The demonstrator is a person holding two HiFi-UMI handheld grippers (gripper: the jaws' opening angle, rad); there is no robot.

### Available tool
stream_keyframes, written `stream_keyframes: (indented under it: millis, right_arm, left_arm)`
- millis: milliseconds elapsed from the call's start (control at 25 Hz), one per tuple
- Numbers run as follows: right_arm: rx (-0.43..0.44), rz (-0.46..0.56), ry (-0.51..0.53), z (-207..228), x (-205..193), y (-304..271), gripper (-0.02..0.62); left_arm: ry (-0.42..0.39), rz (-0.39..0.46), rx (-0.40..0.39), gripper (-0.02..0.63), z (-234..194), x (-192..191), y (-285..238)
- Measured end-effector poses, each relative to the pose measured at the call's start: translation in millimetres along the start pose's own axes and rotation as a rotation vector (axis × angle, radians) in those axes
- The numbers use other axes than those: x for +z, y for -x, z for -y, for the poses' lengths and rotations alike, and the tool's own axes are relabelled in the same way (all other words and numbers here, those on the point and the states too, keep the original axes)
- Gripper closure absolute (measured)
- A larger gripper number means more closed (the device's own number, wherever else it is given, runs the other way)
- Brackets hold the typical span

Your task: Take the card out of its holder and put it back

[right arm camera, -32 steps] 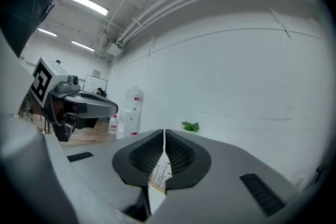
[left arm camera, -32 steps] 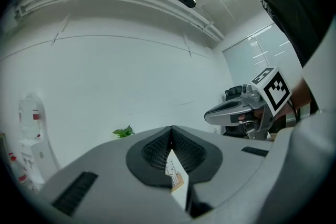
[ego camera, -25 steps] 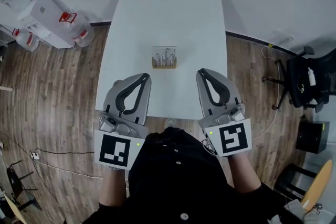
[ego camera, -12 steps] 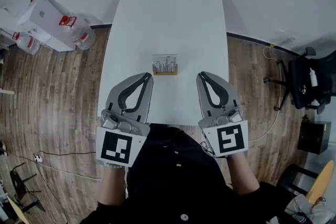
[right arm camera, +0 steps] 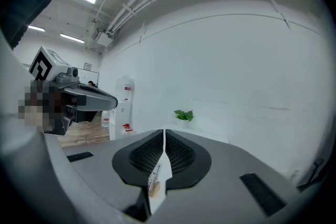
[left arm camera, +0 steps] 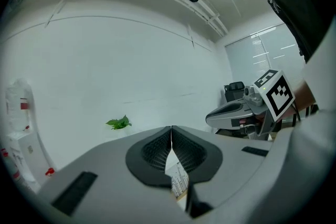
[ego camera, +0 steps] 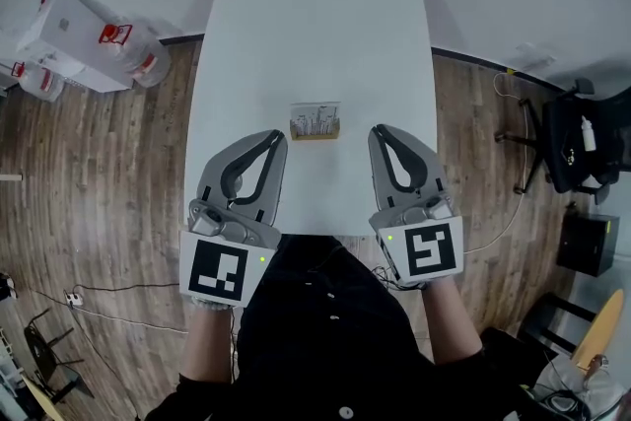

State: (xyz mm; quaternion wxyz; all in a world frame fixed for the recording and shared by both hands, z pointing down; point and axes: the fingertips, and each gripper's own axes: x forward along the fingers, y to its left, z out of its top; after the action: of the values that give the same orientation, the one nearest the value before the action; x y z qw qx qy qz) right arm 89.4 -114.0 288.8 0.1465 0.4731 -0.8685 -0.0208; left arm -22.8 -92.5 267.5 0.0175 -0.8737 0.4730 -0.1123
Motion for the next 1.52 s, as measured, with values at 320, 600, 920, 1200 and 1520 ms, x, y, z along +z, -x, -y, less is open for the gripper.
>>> stream_keyframes:
  millis: [320,600,920,1200,1520]
  right_arm:
    - [-0.002,-0.061,-0.011,-2,-28,-25,0.548]
    - [0.031,-0.117,-0.011,-8,-51,-43,0.548]
    - [0.054,-0.143,-0.038,-10,-76,-62,0.546]
    - [0.096,-0.175,-0.068,-12,-93,-75,0.482]
    - [0.128,-0.200,-0.111,-17,-113,-87,0.468]
  left_arm:
    - [0.029,-0.026,-0.031,0.591,-10,-25,-16]
    - [0.054,-0.059,-0.043,0.589,-14,-47,-30]
    - [0.087,-0.089,-0.056,0.589,-15,-74,-46]
    - [0.053,-0.093,-0.081,0.586,-14,-93,-58]
    - [0.019,-0.117,-0.122,0.546,-10,-119,-73]
